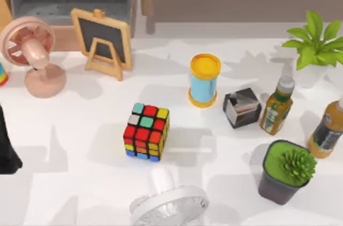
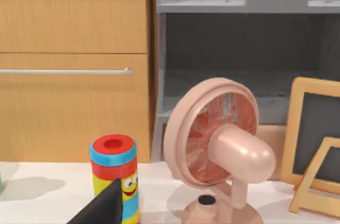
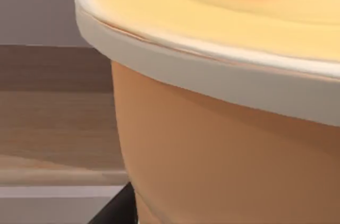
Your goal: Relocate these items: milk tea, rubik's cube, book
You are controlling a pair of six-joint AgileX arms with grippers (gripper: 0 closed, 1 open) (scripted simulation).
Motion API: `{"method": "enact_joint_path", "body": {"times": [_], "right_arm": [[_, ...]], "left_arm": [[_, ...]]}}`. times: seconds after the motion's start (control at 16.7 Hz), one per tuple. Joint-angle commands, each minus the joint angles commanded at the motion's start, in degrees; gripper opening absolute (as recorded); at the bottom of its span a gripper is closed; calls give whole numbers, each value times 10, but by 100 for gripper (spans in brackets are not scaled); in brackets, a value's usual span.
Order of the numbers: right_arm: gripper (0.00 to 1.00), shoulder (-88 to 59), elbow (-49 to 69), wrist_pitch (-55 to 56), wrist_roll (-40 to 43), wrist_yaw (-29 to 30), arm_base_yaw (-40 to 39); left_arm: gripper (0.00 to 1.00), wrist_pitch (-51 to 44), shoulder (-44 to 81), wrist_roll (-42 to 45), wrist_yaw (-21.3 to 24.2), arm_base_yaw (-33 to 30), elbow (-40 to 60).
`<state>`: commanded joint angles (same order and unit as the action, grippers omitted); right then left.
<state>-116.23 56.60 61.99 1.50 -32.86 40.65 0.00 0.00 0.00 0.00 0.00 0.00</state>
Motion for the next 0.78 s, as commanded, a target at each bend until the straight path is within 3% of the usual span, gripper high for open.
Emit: {"method": "enact_joint_path", "body": {"times": [0.3, 0.78], "right_arm": [[0, -76, 7, 34, -8, -45, 1], [0, -95, 8, 51, -10, -45, 0]], "left_arm": [[100, 0, 0, 0, 0, 0, 0], [100, 0, 0, 0, 0, 0, 0]]}}
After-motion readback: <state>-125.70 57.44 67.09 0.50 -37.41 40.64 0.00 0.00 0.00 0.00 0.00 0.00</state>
